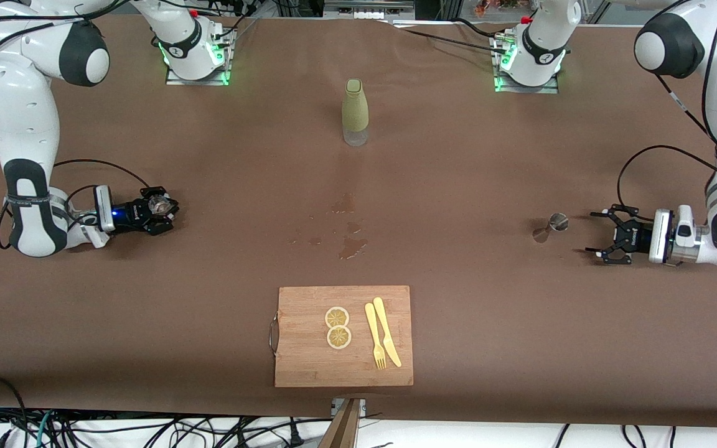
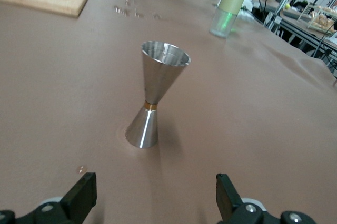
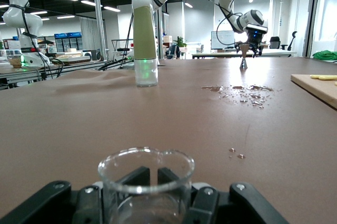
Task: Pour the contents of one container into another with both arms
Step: 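Open both grippers, releasing the jigger and beaker on the table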
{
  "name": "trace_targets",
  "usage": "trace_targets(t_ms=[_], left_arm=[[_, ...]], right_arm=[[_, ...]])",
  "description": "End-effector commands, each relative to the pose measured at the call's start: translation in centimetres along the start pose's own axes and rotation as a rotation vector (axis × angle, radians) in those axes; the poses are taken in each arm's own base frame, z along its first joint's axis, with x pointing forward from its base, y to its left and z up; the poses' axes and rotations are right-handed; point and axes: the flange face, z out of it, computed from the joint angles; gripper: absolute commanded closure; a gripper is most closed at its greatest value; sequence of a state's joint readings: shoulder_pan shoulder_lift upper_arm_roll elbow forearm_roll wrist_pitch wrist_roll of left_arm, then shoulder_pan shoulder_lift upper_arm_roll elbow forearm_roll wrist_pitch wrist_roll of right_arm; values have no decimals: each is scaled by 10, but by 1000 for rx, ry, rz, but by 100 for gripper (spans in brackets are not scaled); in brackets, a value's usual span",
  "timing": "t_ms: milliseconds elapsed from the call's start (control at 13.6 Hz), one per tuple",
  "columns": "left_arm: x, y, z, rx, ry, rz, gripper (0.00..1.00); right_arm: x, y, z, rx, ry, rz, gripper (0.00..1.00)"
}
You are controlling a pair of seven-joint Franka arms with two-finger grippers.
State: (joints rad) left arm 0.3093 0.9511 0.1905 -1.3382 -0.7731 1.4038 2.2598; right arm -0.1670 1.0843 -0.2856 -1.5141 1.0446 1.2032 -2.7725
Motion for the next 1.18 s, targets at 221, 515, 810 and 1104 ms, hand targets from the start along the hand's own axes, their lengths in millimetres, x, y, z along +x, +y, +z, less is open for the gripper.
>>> trace_targets(t_ms=[221, 515, 810, 1104], left_arm=[[130, -30, 23, -87, -281, -260, 0], [211, -28, 31, -53, -500, -441, 0], [268, -18, 23, 45, -658, -583, 0], [346, 12, 14, 212, -817, -769, 0]], right_arm=[[-30, -15, 5, 10, -10, -137, 19], [-27, -23, -8, 25, -22, -128, 15], [-10, -39, -50, 47, -97, -105, 3], [33, -37, -82, 73, -183, -130, 2]])
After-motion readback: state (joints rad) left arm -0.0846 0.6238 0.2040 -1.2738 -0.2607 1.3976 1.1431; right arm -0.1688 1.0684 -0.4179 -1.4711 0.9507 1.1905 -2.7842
